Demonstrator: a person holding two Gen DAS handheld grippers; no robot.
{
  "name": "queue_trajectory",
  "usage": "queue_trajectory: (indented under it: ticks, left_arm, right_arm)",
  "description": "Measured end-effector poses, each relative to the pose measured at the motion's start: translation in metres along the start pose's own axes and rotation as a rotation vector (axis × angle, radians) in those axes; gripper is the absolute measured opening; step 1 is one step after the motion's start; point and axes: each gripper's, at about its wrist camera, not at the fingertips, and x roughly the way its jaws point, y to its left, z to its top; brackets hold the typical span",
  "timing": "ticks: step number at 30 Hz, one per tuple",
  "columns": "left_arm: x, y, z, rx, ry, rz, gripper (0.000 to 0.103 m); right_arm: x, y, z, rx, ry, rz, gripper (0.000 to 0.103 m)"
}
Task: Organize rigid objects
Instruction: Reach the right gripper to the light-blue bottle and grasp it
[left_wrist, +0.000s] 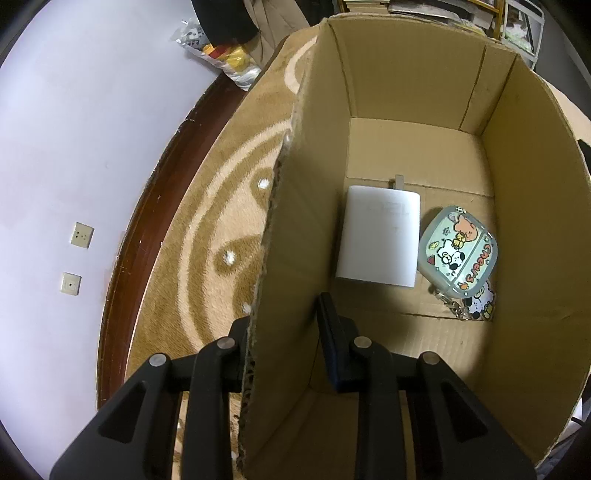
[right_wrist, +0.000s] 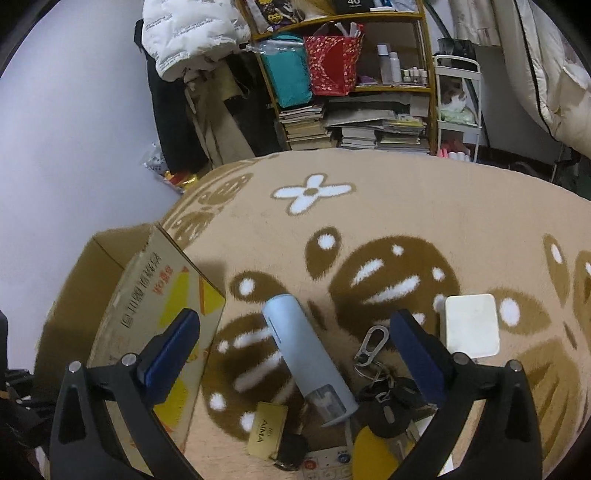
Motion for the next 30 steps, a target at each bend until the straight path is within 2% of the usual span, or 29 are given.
queue_trajectory:
  ticks: [1, 3, 9, 11, 15, 17, 23, 26, 30]
  left_arm:
    - [0.001, 0.0, 0.001, -0.001, 0.001, 0.0, 0.026]
    - [0.001, 0.0, 0.002, 0.0, 0.001, 0.0, 0.026]
    - [0.002, -0.001, 0.002, 0.003, 0.001, 0.004, 0.026]
    - [0.002, -0.002, 0.001, 0.004, 0.001, 0.005, 0.026]
    - [0.002, -0.002, 0.002, 0.004, 0.001, 0.005, 0.026]
    - [0.002, -0.003, 0.001, 0.006, 0.0, 0.006, 0.026]
    - [0.004, -0.007, 0.0, 0.017, 0.009, 0.012, 0.026]
    - [0.004, -0.007, 0.001, 0.016, 0.009, 0.012, 0.026]
    - [0.004, -0.007, 0.001, 0.016, 0.009, 0.012, 0.026]
  right_arm:
    - [0.002, 0.001, -0.003, -0.013, -0.004, -0.002, 0.103]
    - [0.005, 0.003, -0.004, -0.038, 0.003, -0.005, 0.092]
    - [0.021, 0.008, -0.012, -0.069, 0.06, 0.015, 0.068]
    - [0.027, 0.01, -0.015, -0.096, 0.083, 0.008, 0.065]
    - [0.037, 0.009, -0.022, -0.111, 0.135, -0.015, 0.051]
    - [0.038, 0.007, -0.026, -0.116, 0.139, -0.039, 0.047]
    - [0.045, -0.001, -0.031, -0.078, 0.203, -0.058, 0.047]
    - [0.046, -0.002, -0.033, -0.081, 0.197, -0.064, 0.047]
    - [0.044, 0.0, -0.033, -0.103, 0.184, -0.082, 0.04]
